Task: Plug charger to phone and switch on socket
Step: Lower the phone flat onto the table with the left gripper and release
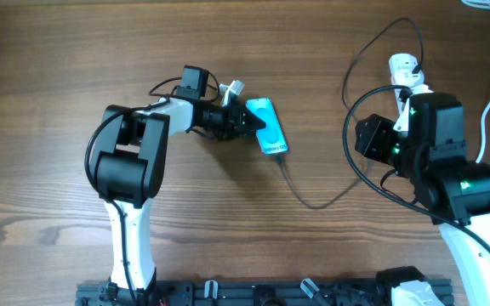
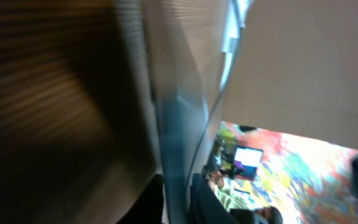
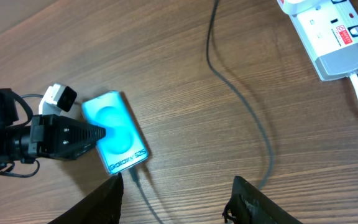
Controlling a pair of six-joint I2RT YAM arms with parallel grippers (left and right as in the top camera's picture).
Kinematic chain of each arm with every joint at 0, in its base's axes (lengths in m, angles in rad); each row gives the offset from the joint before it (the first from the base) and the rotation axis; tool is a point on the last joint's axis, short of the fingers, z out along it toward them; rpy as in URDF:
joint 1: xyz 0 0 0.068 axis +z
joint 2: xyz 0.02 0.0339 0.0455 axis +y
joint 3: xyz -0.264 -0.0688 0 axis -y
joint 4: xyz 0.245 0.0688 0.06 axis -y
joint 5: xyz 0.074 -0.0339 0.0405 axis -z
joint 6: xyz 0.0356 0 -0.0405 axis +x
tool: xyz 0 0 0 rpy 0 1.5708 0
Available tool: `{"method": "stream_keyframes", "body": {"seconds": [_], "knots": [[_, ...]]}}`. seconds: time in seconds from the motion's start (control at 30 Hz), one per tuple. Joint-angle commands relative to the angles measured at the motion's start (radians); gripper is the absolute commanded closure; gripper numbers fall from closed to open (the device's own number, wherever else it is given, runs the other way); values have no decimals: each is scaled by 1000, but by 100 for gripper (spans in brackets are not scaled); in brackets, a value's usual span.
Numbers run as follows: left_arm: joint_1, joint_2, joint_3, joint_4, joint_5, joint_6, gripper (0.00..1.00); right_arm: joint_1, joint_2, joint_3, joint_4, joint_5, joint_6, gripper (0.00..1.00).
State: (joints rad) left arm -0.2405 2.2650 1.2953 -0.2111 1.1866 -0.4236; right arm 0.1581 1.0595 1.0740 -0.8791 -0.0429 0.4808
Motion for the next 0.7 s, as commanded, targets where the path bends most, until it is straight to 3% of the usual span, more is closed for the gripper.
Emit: {"method": "stream_keyframes", "body": {"seconds": [0.0, 0.03, 0.17, 0.3, 0.33, 0.47, 0.5, 0.6, 0.67], "knots": [[2, 15, 22, -63, -80, 116, 91, 0, 3, 8, -1, 27, -7, 44], [2, 15, 22, -84, -95, 149, 96, 0, 4, 8, -1, 27, -7, 44], [5, 15, 23, -137, -164, 200, 96, 0, 4, 8, -2, 27, -8, 43], [38, 14, 25, -134, -175, 106, 96, 0, 6, 2, 4, 27, -7, 39], [50, 14, 27, -135, -174, 92, 96, 0, 16, -8, 15, 27, -7, 46], [95, -23, 29, -165, -171, 68, 96, 0, 160, -81, 119, 14, 10, 91], [104, -40, 29, -179, -171, 68, 96, 2, 209, -84, 145, -7, 19, 95], [133, -122, 29, -248, -200, 70, 96, 2, 383, -84, 277, -101, 15, 96], [155, -204, 29, -321, -296, 72, 96, 5, 483, -84, 364, -143, 13, 95]]}}
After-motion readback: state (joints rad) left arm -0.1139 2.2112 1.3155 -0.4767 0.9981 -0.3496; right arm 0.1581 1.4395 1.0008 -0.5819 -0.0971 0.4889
